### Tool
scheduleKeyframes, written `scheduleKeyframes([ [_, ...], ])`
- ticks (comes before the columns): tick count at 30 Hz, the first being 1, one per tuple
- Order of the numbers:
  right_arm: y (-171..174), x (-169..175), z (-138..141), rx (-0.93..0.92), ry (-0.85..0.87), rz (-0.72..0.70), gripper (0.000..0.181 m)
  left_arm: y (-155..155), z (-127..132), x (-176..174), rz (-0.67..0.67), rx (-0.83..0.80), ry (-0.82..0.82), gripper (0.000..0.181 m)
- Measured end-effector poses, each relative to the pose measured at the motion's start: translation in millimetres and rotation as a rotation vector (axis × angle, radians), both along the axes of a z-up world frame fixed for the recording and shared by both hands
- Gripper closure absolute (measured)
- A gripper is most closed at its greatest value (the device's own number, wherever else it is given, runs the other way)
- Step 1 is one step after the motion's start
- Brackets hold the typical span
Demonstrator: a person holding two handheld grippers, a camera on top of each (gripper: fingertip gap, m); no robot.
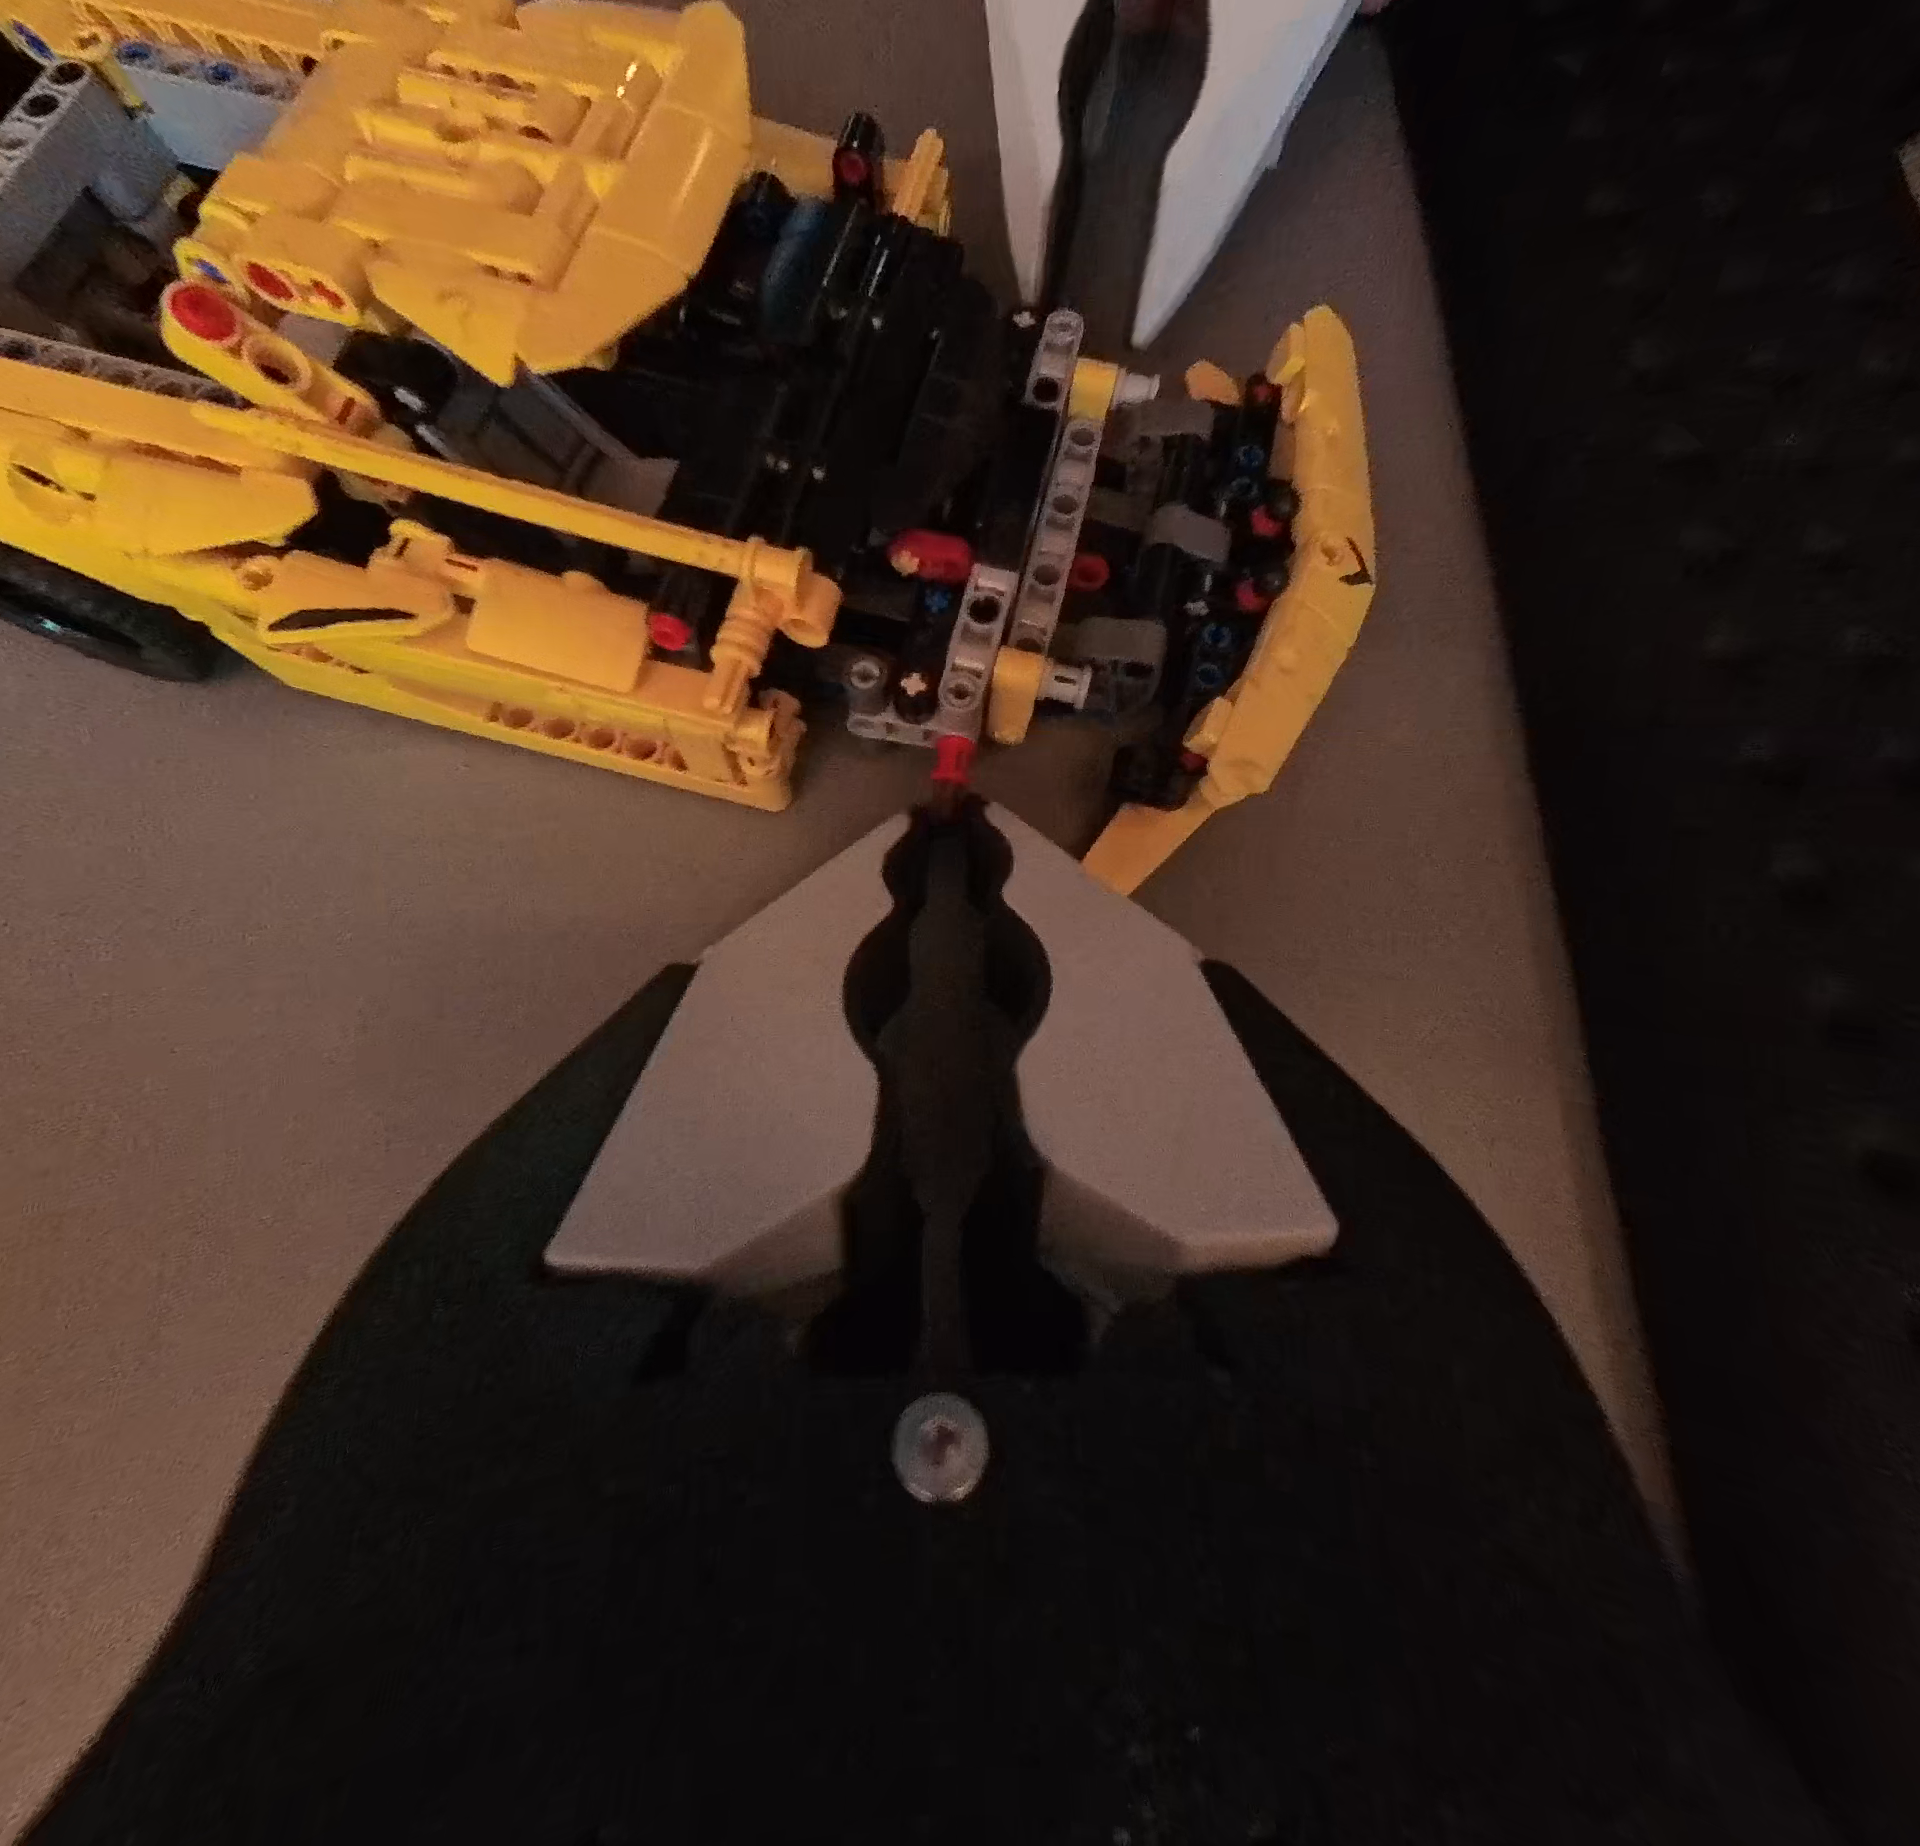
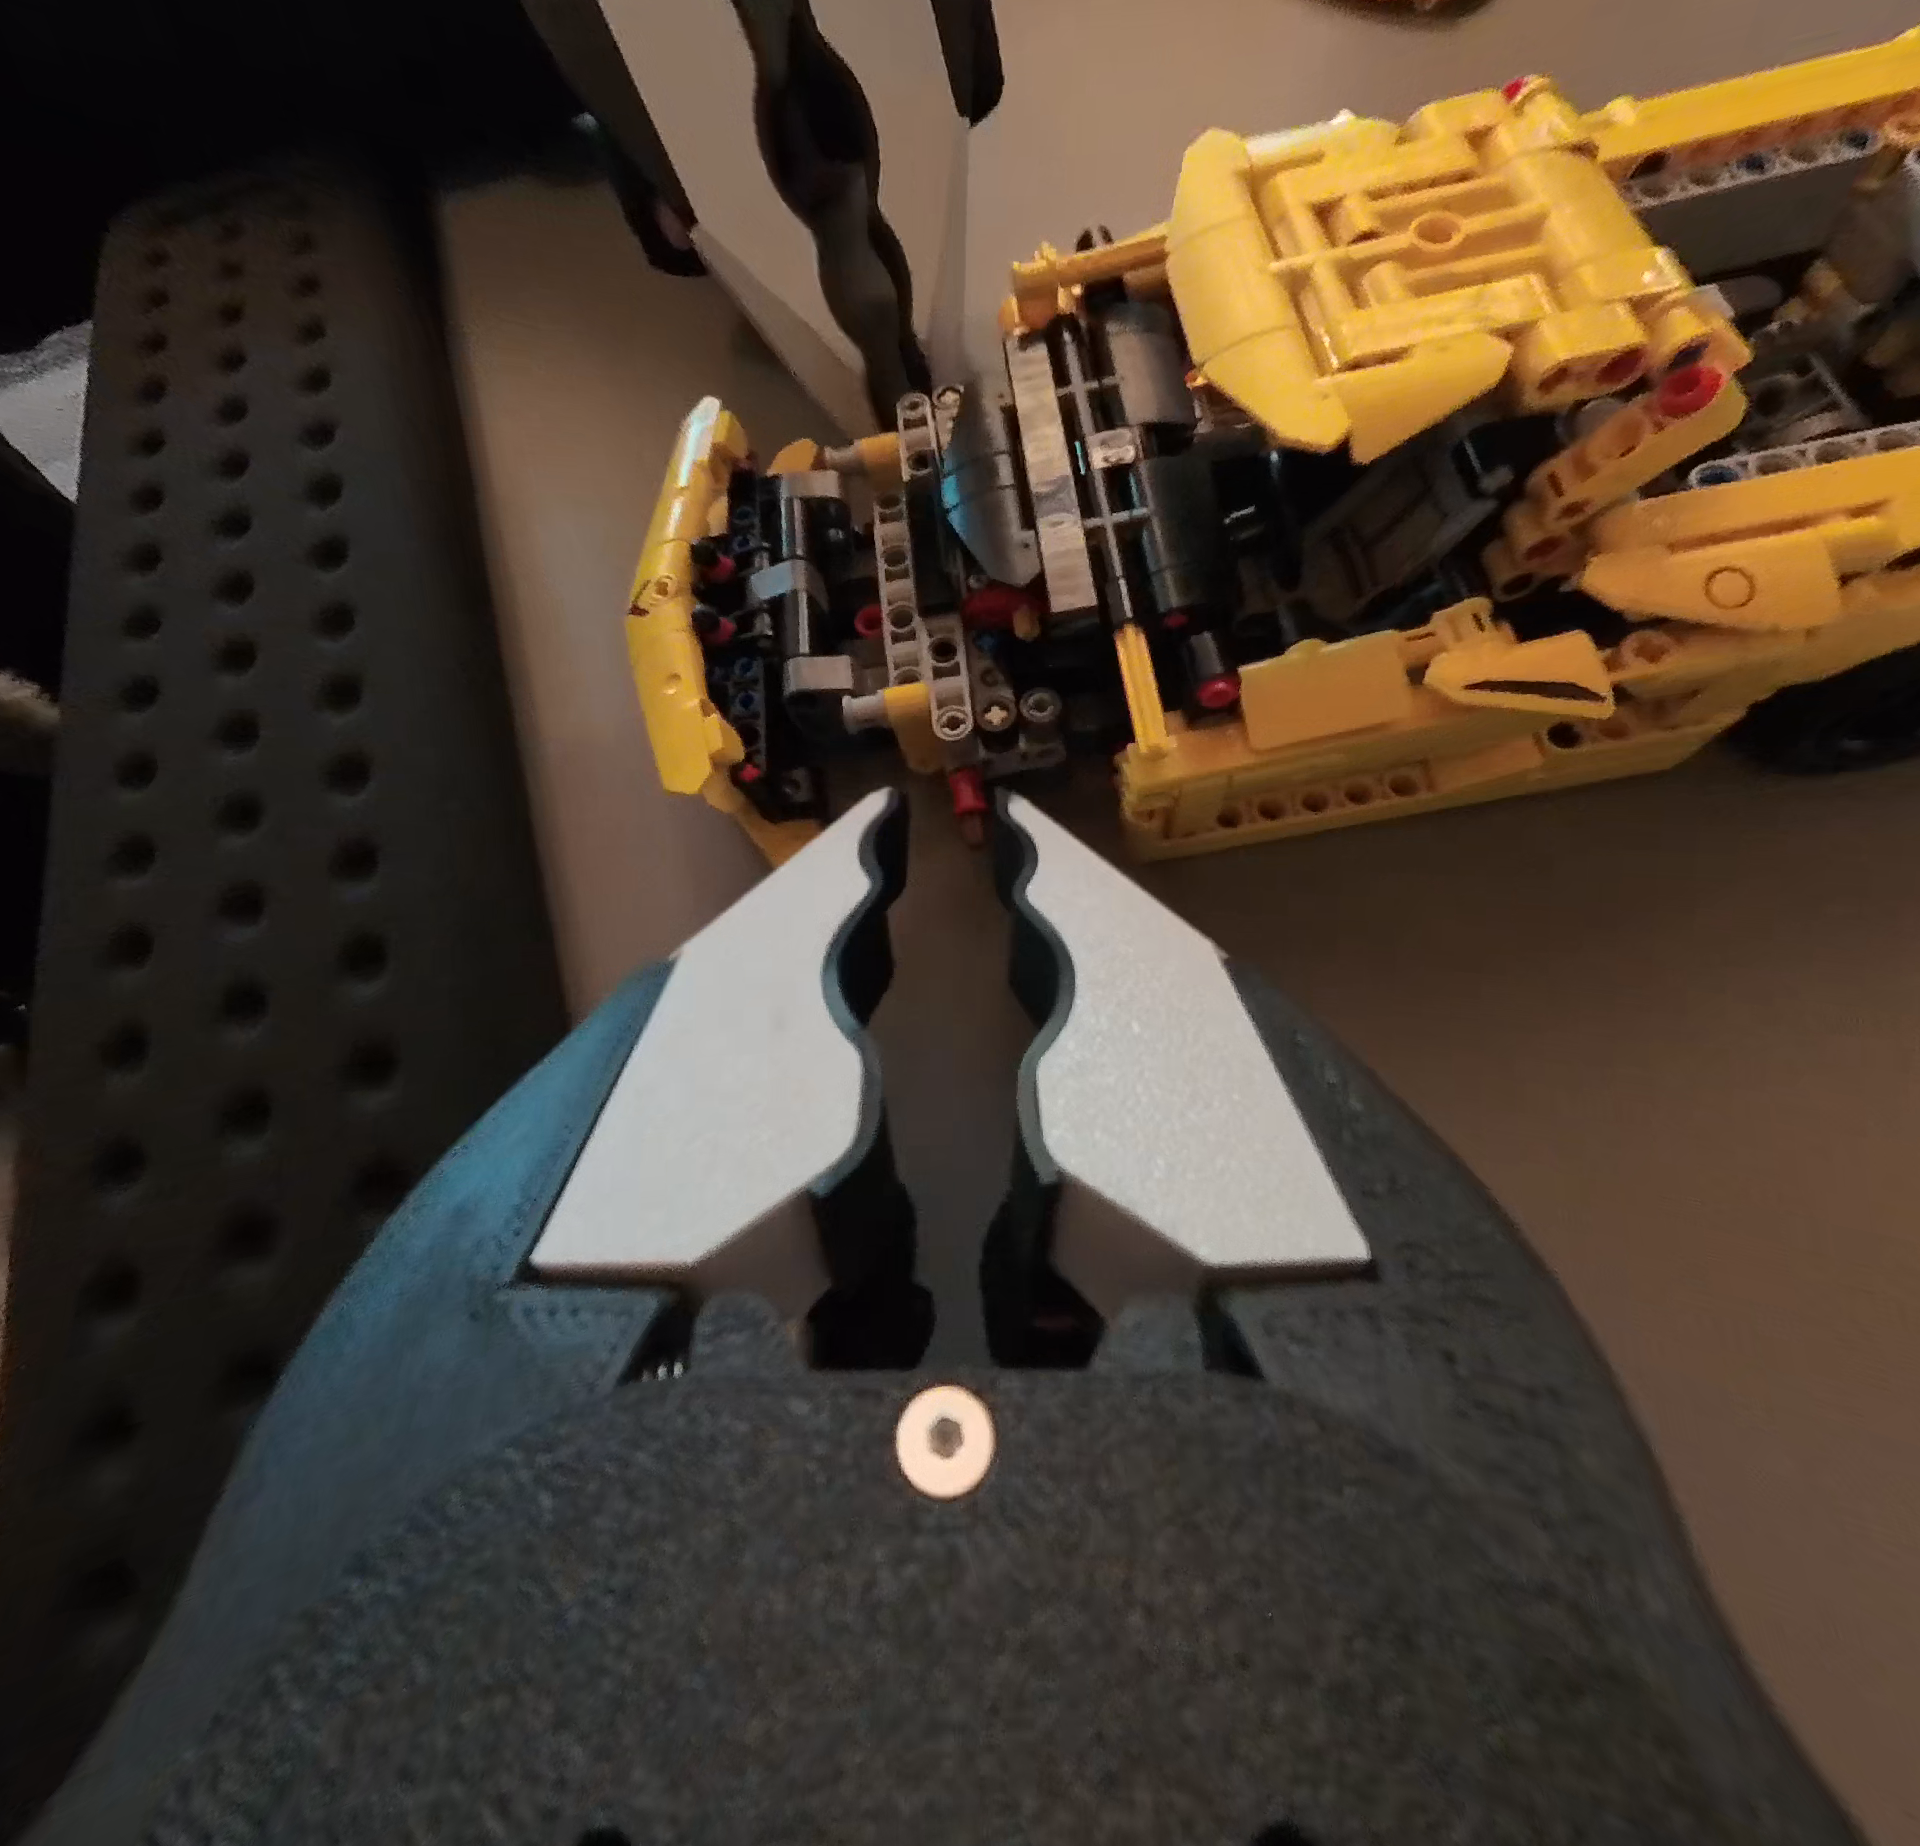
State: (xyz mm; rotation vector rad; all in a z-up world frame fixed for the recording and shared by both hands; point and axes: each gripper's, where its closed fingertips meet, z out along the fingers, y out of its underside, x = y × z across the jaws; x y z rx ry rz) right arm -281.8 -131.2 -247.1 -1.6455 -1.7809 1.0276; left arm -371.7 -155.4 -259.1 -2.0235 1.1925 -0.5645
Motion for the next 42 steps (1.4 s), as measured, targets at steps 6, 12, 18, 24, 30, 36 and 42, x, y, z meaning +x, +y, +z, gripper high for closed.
scheduleKeyframes([
  [6, 2, -2, -4, 0.012, -0.024, 0.001, 0.174, 0, 6, 8, -0.01, 0.0, -0.037, 0.176],
  [12, -4, 4, -3, -0.032, -0.024, 0.053, 0.175, -7, 6, 11, -0.066, -0.002, -0.041, 0.176],
  [18, 1, 19, -10, -0.024, -0.089, 0.067, 0.176, -10, 3, 3, -0.076, -0.011, -0.023, 0.177],
  [24, 46, 47, -4, -0.047, -0.056, -0.055, 0.176, -8, 4, -10, -0.043, -0.038, -0.043, 0.177],
  [30, 207, 158, 1, 0.52, -0.298, -0.666, 0.176, -12, 5, 26, -0.092, 0.014, -0.021, 0.176],
  [36, 245, 221, -4, 0.346, -0.331, -0.906, 0.167, 3, 4, 49, -0.037, 0.069, 0.012, 0.176],
  [42, 230, 208, 22, 0.387, -0.274, -0.855, 0.153, 5, 6, 48, -0.025, 0.13, 0.034, 0.174],
])
